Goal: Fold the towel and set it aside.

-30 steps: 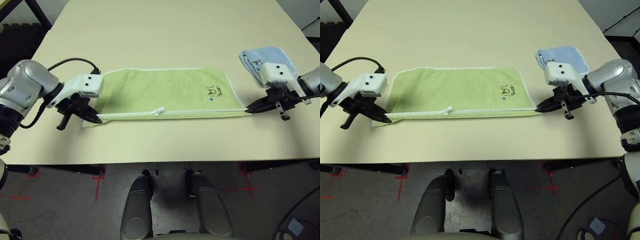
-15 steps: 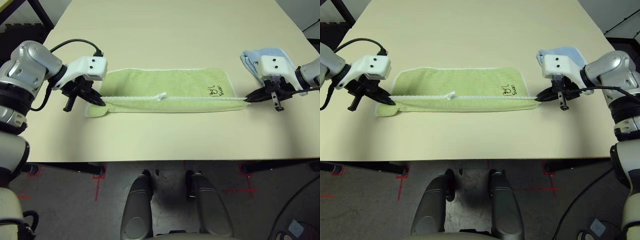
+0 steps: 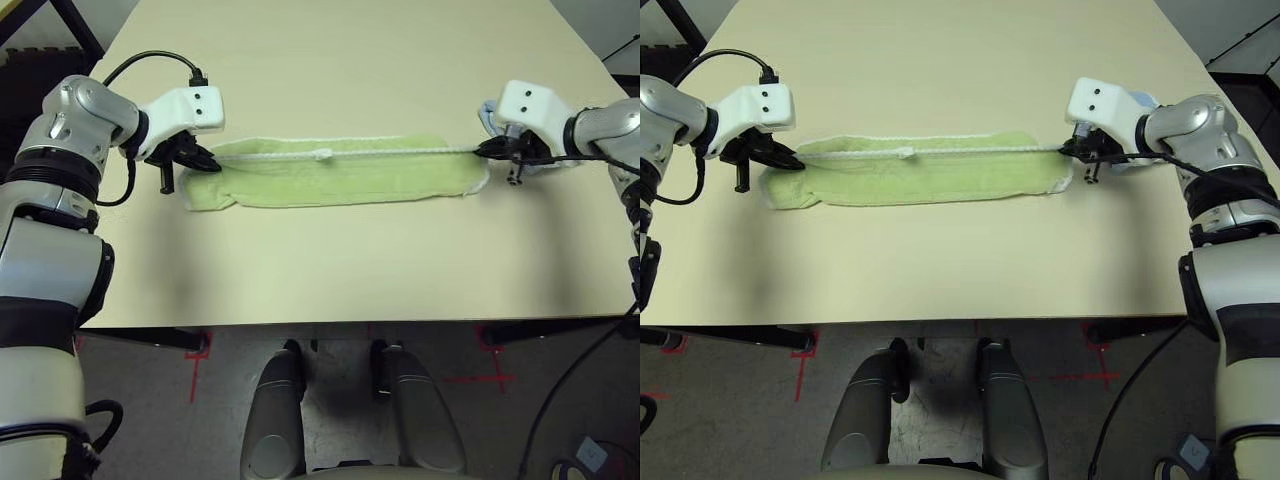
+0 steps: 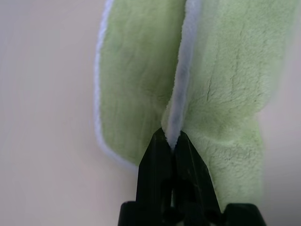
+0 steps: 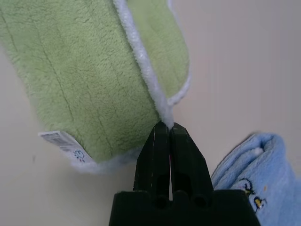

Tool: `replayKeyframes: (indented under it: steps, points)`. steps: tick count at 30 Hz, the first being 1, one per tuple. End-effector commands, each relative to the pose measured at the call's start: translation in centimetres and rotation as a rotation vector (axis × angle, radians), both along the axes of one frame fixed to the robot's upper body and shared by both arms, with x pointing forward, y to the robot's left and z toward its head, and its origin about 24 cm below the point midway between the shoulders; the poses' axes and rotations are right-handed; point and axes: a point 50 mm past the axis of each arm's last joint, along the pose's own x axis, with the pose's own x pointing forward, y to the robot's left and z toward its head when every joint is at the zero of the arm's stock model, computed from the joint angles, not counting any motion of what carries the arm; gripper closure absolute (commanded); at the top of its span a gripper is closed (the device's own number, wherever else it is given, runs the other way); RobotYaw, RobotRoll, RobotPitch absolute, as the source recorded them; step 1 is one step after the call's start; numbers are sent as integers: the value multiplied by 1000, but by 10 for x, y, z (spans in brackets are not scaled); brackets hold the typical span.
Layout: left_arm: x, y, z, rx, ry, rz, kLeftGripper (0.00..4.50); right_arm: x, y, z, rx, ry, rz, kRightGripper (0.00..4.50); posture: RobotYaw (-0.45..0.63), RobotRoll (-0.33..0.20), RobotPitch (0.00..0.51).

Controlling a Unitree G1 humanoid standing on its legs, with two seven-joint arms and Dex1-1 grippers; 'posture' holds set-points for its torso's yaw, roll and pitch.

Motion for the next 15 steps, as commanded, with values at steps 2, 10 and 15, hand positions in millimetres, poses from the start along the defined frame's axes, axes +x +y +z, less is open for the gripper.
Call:
replayKeyframes:
  steps: [2,10,15]
  points:
    - [2,14,1,22,-79,108,4444,-3,-20,-7,-25,17,-96,4500,6,0,241]
    - [7,9,3,43,-136,116,4444,1,-16,-6,-27,-44,-132,4500,2,0,242]
    - [8,7,-1,48,-135,117,4444,5,-12,-4,-28,-87,-151,4500,-1,0,243]
